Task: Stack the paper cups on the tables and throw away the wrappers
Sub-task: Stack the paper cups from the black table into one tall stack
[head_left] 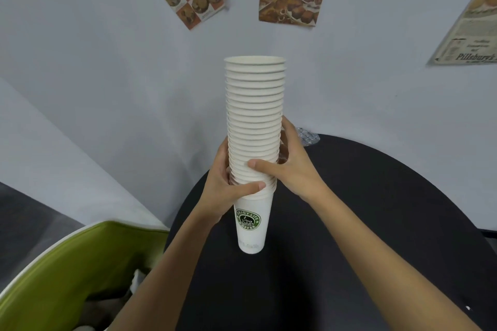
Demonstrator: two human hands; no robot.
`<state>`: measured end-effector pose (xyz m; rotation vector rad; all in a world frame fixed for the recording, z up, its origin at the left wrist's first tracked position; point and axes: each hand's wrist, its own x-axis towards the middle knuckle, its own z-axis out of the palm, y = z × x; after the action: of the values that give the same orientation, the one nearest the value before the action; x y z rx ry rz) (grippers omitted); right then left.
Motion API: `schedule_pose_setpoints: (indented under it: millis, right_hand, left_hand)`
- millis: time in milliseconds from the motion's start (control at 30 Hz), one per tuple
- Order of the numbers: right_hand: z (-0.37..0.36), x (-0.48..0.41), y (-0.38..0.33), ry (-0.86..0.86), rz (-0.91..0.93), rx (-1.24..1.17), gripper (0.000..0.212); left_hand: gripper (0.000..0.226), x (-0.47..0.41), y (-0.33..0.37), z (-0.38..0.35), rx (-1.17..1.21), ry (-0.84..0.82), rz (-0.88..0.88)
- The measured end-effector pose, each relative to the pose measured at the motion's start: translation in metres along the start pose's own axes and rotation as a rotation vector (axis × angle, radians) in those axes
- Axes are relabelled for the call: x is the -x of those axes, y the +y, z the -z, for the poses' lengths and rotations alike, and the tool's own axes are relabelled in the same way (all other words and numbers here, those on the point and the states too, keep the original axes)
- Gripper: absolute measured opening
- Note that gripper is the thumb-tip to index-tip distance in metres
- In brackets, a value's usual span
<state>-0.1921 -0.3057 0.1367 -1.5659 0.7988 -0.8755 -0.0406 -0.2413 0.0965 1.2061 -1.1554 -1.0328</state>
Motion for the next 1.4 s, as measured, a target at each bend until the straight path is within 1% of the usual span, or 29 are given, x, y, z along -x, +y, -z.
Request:
schedule_pose_setpoints:
  millis: [167,400,733,967,1400]
  right_hand:
    - [-0.005,-0.027,0.005,-0.038,0.015,-0.012,0.09]
    - [-0.013,-0.065,0.018,-0.07,0.012,0.06,0.091]
    - [-0.015,-0.102,0.036,-0.072,0.018,0.126,0.095]
    - [-0.014,-0.113,0.041,-0.081,0.021,0.148,0.092]
    - [-0.015,-0.116,0.043,-0.084,0.038,0.172,0.093]
  left_hand:
    - [0.093,-0.021,-0.004,0.015,-0.012,0.015,-0.014]
    - [0.098,-0.05,-0.017,0.039,-0.04,0.064,-0.009]
    - [0.104,-0.082,-0.033,0.051,-0.088,0.142,-0.044]
    - [0.105,-0.093,-0.045,0.052,-0.112,0.185,-0.035]
    - [0.105,-0.093,-0.043,0.052,-0.112,0.175,-0.032]
